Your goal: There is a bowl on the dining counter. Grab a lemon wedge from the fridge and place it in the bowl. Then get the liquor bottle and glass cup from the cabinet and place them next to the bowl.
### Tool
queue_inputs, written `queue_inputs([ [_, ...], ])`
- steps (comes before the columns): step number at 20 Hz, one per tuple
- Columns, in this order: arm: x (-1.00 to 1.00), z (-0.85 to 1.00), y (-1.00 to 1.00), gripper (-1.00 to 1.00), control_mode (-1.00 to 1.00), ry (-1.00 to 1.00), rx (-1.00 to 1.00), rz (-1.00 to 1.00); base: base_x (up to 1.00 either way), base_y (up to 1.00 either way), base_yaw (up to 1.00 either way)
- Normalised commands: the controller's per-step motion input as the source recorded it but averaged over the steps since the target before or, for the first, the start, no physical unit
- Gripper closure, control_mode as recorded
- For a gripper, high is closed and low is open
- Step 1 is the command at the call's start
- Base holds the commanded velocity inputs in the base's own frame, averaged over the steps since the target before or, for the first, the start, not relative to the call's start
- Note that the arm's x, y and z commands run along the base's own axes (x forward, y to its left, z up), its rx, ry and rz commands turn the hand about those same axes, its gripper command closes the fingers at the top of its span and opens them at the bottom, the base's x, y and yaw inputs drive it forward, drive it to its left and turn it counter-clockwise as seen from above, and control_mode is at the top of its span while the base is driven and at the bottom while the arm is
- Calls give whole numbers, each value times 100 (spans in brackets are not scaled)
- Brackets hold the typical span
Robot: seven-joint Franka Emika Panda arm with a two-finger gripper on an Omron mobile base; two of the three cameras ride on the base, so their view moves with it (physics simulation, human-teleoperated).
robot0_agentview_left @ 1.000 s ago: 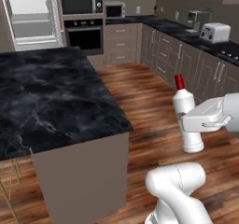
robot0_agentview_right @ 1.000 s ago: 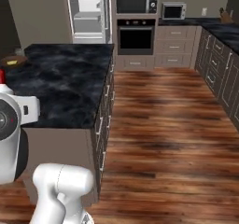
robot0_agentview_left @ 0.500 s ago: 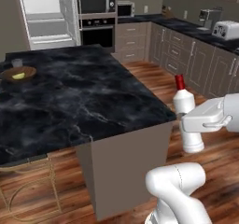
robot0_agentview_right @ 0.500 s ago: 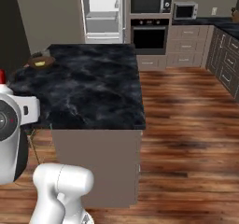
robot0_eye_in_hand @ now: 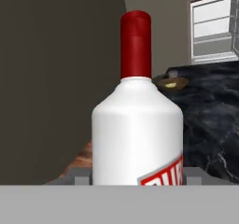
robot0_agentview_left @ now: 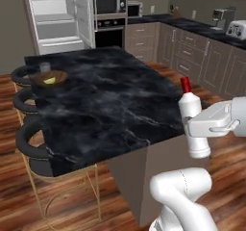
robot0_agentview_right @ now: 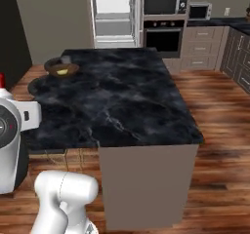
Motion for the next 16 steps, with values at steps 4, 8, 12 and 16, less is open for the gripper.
queue_inputs([
  [4,0,0,0,100,100,0,0,0,30,100,-18],
  [8,0,0,0,100,100,0,0,0,2,100,-30],
  [12,0,0,0,100,100,0,0,0,0,100,-43],
  [16,0,0,0,100,100,0,0,0,0,96,-53],
])
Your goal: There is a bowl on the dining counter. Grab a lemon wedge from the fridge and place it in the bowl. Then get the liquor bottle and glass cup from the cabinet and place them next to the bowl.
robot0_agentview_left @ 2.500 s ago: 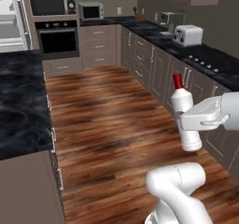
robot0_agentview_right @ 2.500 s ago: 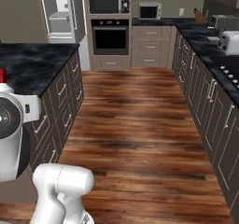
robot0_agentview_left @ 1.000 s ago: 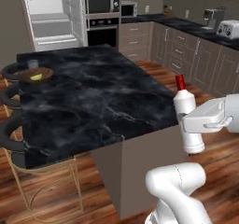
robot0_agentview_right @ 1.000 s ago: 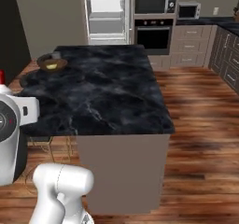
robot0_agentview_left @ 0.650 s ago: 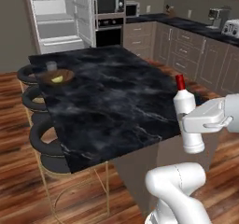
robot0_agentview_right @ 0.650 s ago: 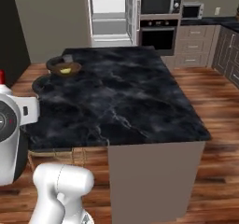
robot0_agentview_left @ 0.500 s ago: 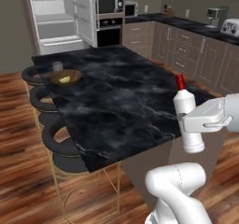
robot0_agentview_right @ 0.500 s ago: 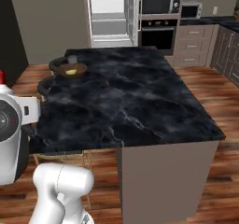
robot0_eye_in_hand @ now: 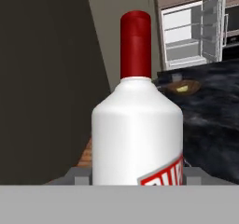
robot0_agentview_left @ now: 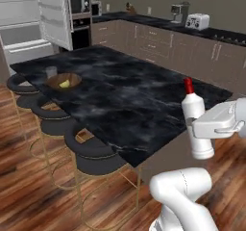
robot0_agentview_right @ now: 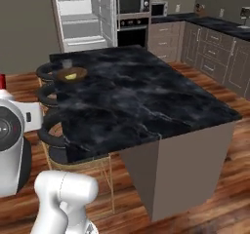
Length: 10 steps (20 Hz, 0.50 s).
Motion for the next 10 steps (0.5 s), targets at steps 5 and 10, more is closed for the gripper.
queue_inputs([
  [5,0,0,0,100,100,0,0,0,0,87,-57],
  [10,0,0,0,100,100,0,0,0,0,87,-58],
])
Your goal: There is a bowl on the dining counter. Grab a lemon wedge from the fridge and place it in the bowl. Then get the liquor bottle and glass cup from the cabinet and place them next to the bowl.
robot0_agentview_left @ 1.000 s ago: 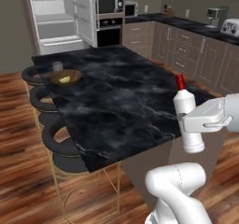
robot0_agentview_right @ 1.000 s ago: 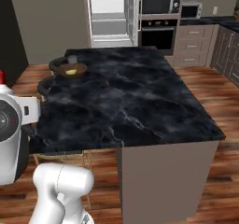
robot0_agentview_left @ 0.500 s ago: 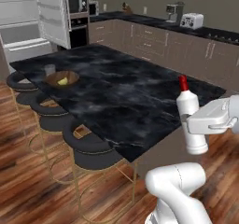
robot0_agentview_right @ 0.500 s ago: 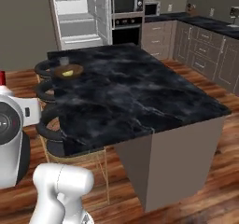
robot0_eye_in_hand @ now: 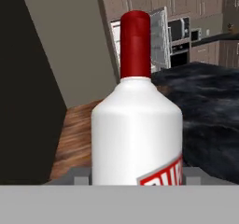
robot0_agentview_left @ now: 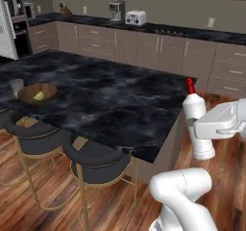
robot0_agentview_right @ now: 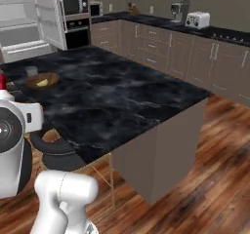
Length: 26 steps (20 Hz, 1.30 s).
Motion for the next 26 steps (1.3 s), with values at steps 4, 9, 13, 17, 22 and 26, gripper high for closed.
queue_inputs([
  [4,0,0,0,100,100,0,0,0,0,89,-57],
  [9,0,0,0,100,100,0,0,0,0,92,-57],
  [13,0,0,0,100,100,0,0,0,0,93,-57],
  [17,0,0,0,100,100,0,0,0,0,98,-54],
  [22,0,0,0,100,100,0,0,0,0,100,-46],
  [26,0,0,0,100,100,0,0,0,-31,97,-42],
])
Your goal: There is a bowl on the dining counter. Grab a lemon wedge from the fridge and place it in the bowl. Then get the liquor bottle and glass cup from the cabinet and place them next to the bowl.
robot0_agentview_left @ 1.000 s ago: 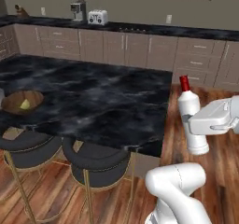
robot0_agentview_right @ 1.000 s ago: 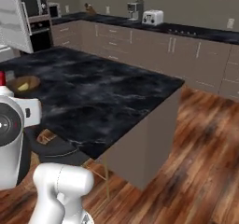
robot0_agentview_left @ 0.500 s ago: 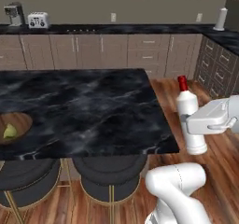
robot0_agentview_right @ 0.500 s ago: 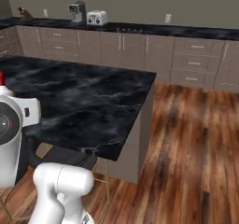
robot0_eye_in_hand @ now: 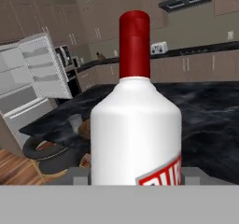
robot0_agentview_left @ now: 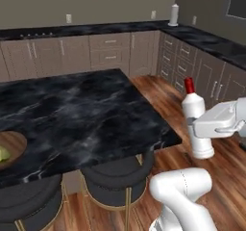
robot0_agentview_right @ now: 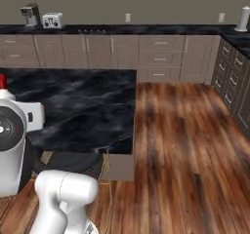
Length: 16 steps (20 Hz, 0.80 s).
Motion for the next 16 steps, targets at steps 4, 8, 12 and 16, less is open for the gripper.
queue_inputs([
  [4,0,0,0,100,100,0,0,0,-97,43,-25],
  [8,0,0,0,100,100,0,0,0,-89,39,-20],
  [12,0,0,0,100,100,0,0,0,2,64,-11],
  [16,0,0,0,100,100,0,0,0,24,77,-2],
])
